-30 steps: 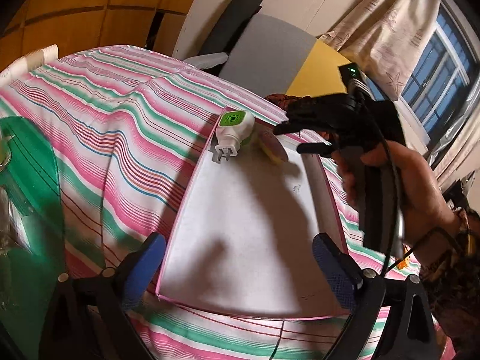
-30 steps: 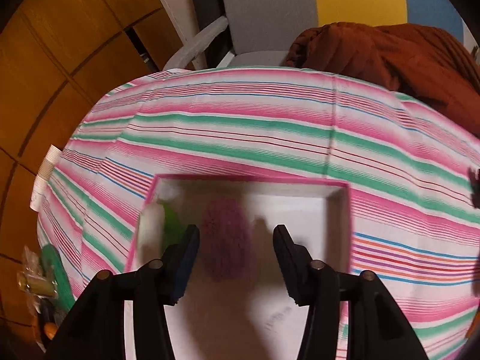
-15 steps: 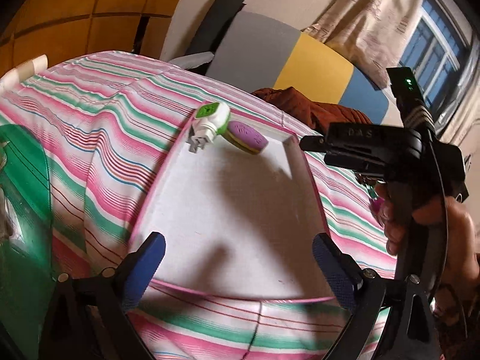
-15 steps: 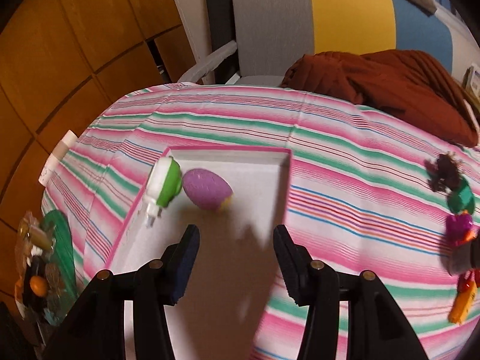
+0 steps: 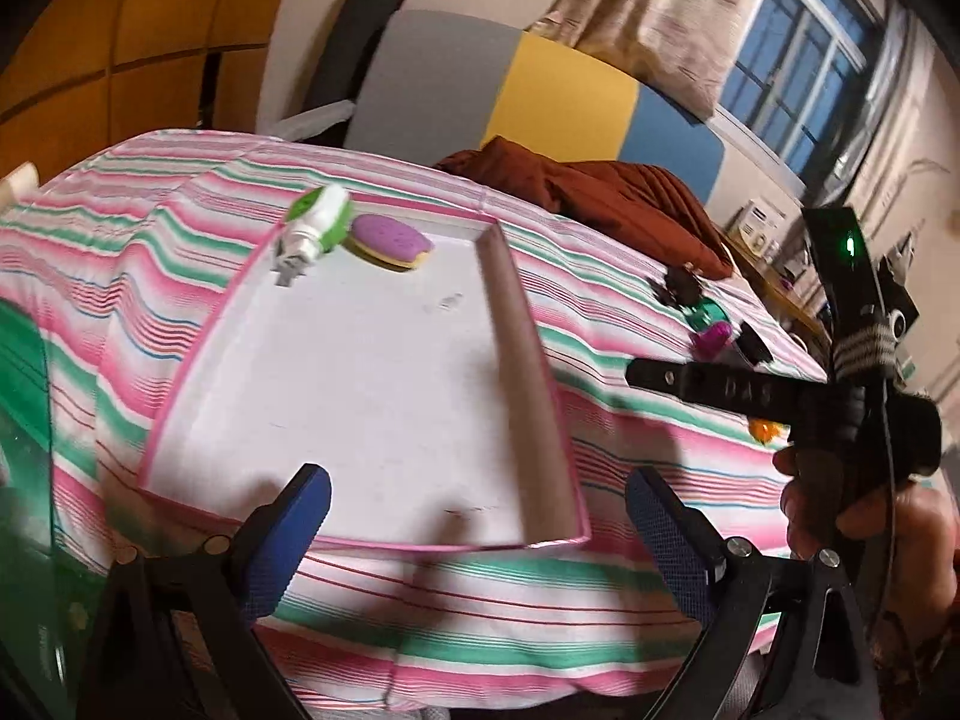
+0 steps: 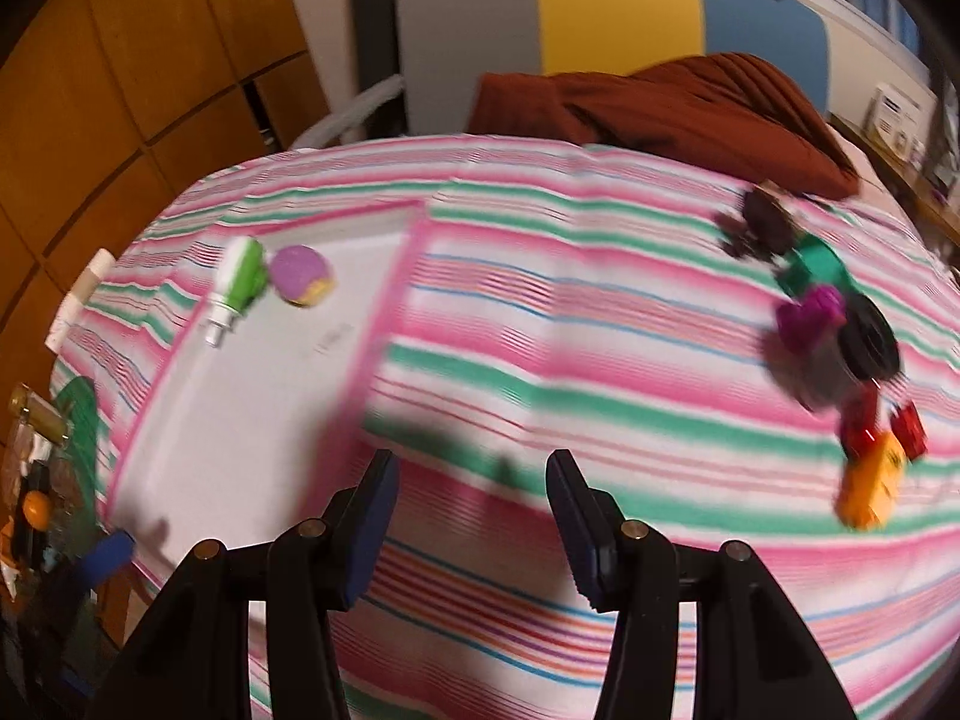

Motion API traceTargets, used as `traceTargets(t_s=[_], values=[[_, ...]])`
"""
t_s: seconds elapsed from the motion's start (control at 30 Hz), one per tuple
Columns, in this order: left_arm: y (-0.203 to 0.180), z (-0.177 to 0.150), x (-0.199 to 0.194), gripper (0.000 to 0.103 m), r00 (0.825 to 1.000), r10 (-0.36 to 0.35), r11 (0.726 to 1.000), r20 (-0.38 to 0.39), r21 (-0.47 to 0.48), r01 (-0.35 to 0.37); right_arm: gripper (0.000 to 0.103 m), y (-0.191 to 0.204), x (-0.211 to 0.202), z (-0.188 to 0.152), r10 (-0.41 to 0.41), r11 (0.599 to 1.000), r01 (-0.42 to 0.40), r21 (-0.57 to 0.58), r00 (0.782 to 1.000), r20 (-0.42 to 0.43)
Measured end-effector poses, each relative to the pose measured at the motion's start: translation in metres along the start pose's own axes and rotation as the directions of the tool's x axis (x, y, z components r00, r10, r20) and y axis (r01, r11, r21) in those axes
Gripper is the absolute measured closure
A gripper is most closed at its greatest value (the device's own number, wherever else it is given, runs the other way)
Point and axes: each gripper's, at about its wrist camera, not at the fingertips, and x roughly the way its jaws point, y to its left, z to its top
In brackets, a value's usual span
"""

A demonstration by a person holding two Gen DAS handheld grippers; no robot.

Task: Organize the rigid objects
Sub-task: 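Move the right gripper to the red puzzle piece and grasp it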

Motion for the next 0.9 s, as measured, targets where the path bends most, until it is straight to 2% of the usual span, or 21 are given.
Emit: traceTargets(t_s=[0.2, 0.33, 0.43, 0.47, 0.53, 0.63, 0.77, 0.9], values=[[-0.031, -0.003, 0.010, 0.004, 0.999, -0.044, 0.996, -0.033, 0.080, 0.046, 0.052, -0.057, -0.013, -0.025, -0.065, 0.996, 0.067, 0.056, 0.997, -0.027], [-0.051, -0.004, 0.012, 0.004, 0.997, -0.060, 0.989, -0.041, 0.131, 0.065, 0.052, -0.109, -0.037, -0.025, -0.164, 0.979, 0.161, 0.122, 0.986, 0.019], [-0.065, -0.007, 0.016, 0.004, 0.996, -0.066, 0.982, -0.057, 0.171, 0.075, 0.052, -0.163, -0.058, -0.018, -0.266, 0.944, 0.242, 0.226, 0.960, 0.082], [-0.069, -0.009, 0.018, 0.004, 0.996, -0.067, 0.980, -0.064, 0.181, 0.078, 0.051, -0.186, -0.064, -0.013, -0.323, 0.923, 0.290, 0.252, 0.941, 0.100], [-0.074, -0.011, 0.020, 0.004, 0.995, -0.071, 0.977, -0.075, 0.194, 0.084, 0.051, -0.215, -0.068, -0.006, -0.376, 0.905, 0.339, 0.259, 0.920, 0.112], [-0.081, -0.013, 0.023, 0.004, 0.994, -0.066, 0.973, -0.083, 0.214, 0.082, 0.051, -0.251, -0.060, 0.005, -0.408, 0.887, 0.380, 0.263, 0.911, 0.059], [-0.086, -0.016, 0.025, 0.004, 0.994, -0.057, 0.970, -0.096, 0.231, 0.078, 0.052, -0.302, -0.038, 0.011, -0.325, 0.878, 0.308, 0.366, 0.946, -0.016], [-0.094, -0.019, 0.028, 0.004, 0.993, -0.046, 0.962, -0.108, 0.263, 0.073, 0.052, -0.324, -0.017, 0.007, -0.242, 0.869, 0.240, 0.433, 0.969, -0.052]])
